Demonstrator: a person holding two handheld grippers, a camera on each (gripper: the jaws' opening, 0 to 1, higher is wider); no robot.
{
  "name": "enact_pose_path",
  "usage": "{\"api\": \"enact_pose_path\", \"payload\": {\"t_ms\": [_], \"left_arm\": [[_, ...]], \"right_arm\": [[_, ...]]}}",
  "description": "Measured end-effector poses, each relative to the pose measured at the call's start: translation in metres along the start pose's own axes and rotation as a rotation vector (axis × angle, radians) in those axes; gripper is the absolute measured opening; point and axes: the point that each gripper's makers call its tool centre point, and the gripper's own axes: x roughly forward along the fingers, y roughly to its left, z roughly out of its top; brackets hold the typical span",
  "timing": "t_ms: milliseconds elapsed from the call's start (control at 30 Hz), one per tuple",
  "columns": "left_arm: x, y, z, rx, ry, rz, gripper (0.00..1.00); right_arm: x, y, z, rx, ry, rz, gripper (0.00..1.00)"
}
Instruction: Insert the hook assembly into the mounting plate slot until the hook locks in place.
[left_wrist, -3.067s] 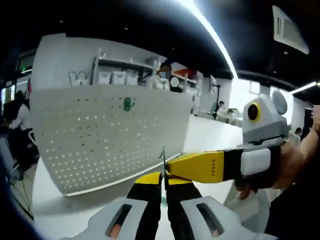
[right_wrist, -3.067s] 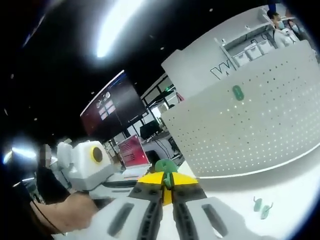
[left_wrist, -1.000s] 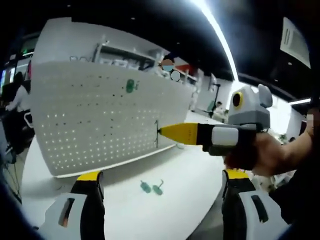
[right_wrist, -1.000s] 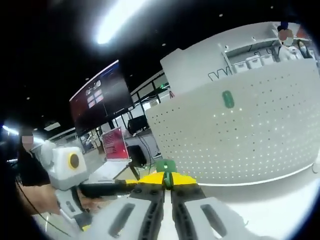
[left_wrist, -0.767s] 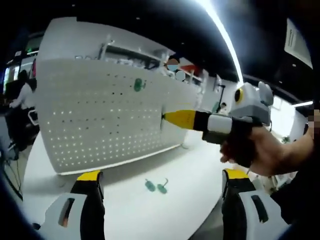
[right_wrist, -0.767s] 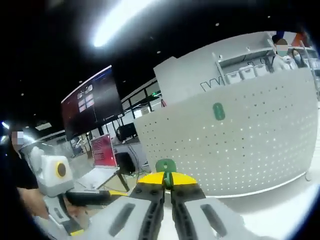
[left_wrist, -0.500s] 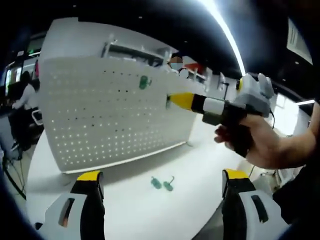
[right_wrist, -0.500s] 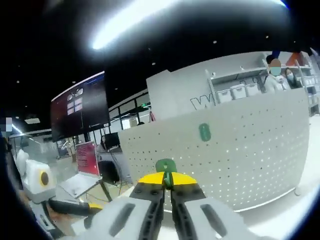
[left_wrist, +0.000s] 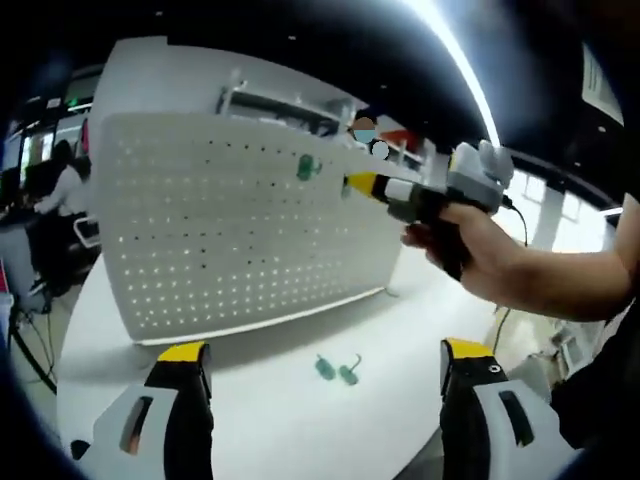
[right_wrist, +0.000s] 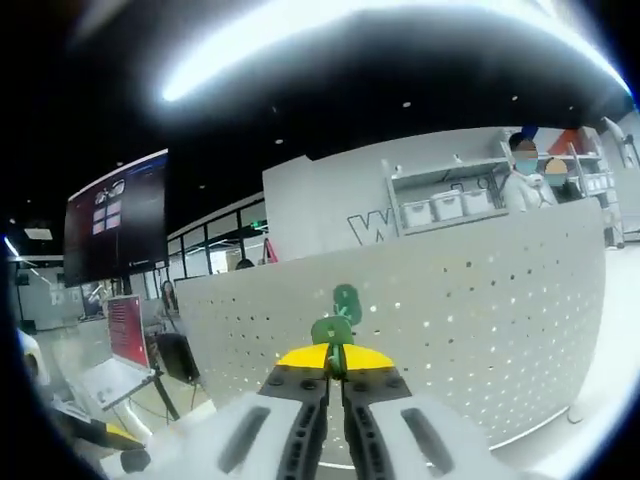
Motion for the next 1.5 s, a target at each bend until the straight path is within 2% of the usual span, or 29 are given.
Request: {"api": "enact_pose_path", "payload": {"t_ms": [333, 700, 867, 1100, 1233, 1367, 1500], "left_arm": [[0.0, 0.002, -0.009, -0.013, 0.033, -0.003, 0.93], [-0.002, 0.007, -0.009, -0.021, 0.043, 0.01, 0.92], [-0.001, 0.008, -0.009, -0.023, 0.043, 0.011, 0.92], [0.002, 0.007, -0.018, -0.033, 0.066, 0.011, 0.92], [0.002, 0.007, -0.021, -0.031, 0.079, 0.011, 0.92], [0.002, 0.009, -0.024, -0.044, 0.08, 0.016, 0.9], [0.001, 0.013, -0.026, -0.053, 0.086, 0.031, 0.9]], "right_arm": [[0.031, -0.025, 0.011, -0.019, -0.03, -0.05, 0.0], [0.051, -0.037, 0.017, -0.019, -0.057, -0.096, 0.0], [0.053, -0.042, 0.022, -0.019, -0.084, -0.116, 0.0], [0.056, -0.05, 0.023, 0.012, -0.094, -0.136, 0.0], [0.058, -0.046, 0.022, -0.001, -0.098, -0.119, 0.0], [0.06, -0.049, 0.025, -0.03, -0.103, -0.136, 0.0], [0.059, -0.049, 0.026, -0.023, -0.111, -0.143, 0.0]]}}
